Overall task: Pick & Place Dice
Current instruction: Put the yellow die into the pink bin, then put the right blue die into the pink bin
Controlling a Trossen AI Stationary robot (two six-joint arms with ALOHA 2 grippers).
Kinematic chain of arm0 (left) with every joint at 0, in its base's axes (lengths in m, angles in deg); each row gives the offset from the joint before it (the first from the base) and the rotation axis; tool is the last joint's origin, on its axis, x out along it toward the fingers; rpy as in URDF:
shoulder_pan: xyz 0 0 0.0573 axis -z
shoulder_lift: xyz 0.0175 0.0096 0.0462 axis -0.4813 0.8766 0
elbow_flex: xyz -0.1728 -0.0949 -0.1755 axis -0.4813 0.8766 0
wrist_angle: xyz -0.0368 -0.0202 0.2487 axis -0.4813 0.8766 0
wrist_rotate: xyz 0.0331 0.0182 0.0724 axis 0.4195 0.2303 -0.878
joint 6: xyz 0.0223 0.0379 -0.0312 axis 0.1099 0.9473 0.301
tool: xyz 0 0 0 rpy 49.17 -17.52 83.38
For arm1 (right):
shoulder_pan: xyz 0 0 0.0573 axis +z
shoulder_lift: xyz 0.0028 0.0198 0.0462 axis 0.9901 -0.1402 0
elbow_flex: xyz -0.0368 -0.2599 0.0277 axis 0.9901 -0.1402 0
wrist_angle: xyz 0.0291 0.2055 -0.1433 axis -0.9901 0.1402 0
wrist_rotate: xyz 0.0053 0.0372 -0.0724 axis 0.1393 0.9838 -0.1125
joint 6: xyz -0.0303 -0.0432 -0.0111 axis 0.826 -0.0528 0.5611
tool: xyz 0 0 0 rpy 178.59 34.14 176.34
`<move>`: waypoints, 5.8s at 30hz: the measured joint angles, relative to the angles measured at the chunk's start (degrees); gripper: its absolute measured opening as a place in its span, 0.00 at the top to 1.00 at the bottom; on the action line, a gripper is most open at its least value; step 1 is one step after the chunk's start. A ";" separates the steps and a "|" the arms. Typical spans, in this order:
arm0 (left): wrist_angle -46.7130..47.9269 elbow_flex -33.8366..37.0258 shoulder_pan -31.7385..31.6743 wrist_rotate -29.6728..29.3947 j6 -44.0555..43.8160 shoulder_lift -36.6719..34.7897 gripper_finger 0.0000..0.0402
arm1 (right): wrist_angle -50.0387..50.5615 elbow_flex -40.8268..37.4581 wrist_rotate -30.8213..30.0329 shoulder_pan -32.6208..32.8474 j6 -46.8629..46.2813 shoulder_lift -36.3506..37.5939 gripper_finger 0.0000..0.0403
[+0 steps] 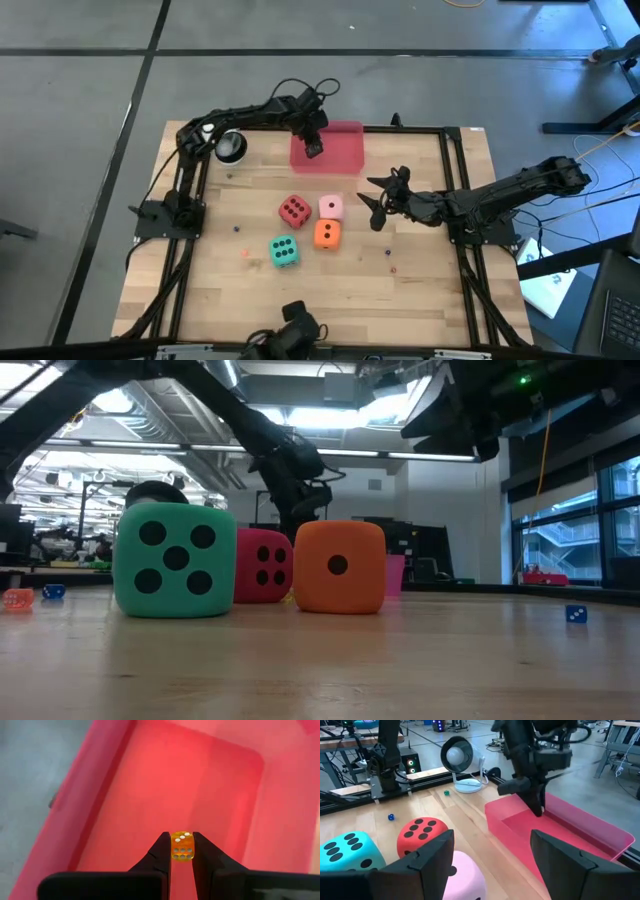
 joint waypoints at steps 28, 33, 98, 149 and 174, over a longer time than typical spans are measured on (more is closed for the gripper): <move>12.75 -3.06 1.34 -3.19 4.52 4.57 0.93 | 0.87 0.00 1.49 0.00 0.24 0.00 0.35; 15.32 -3.06 2.09 -5.03 5.13 4.57 0.93 | 1.35 0.00 1.42 0.00 0.24 -0.02 0.35; 38.19 -30.01 3.13 -7.46 -3.07 4.24 0.67 | 1.61 0.00 1.20 0.00 1.55 -0.04 0.35; -4.05 25.43 19.61 -3.14 -9.20 -58.36 0.69 | -15.53 0.02 7.49 0.00 15.50 -0.02 0.35; -15.28 52.50 29.74 -3.14 -22.01 -69.37 0.69 | -14.69 0.02 18.03 0.00 14.28 0.00 0.35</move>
